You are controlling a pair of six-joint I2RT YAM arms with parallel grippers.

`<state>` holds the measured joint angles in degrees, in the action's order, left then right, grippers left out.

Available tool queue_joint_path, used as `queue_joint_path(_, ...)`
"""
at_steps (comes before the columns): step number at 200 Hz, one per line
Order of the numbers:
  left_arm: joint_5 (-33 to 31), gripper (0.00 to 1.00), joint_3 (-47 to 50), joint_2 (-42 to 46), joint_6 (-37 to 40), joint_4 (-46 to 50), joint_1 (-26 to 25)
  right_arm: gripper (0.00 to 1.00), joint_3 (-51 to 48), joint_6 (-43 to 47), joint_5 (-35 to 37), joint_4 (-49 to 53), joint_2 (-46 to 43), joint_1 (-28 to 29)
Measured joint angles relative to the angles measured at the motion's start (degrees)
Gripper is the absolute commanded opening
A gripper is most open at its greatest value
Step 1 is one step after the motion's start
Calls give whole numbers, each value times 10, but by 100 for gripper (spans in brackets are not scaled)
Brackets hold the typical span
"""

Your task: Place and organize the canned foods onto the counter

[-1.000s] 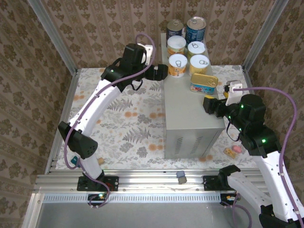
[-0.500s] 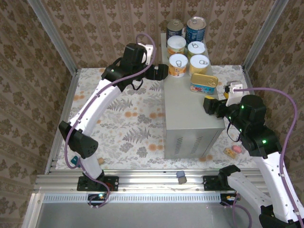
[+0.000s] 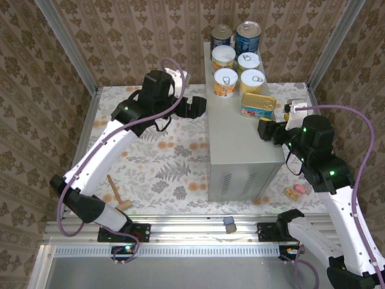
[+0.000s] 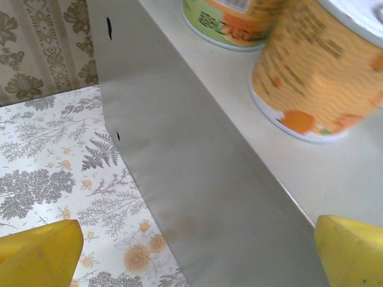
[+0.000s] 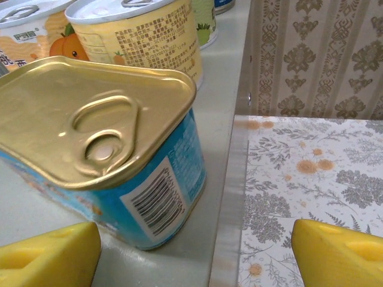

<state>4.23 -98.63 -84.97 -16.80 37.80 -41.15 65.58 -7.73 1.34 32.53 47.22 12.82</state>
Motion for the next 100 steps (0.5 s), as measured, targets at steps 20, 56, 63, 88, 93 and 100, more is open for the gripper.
queue_joint_path(20,1,100,20,16,3,-6,-16,85,4,-3,4,0,8,-3)
queue_joint_path(56,5,100,42,21,3,-22,-41,85,5,-14,7,-2,14,-10)
queue_joint_path(63,5,100,42,21,3,-25,-45,85,6,-15,8,-2,15,-12)
queue_joint_path(88,5,100,35,7,3,-36,-65,85,9,-17,8,-2,22,-20)
queue_joint_path(93,5,100,32,2,3,-40,-69,85,10,-17,8,-2,23,-22)
queue_joint_path(100,5,100,29,-6,3,-43,-73,85,10,-18,8,-2,24,-23)
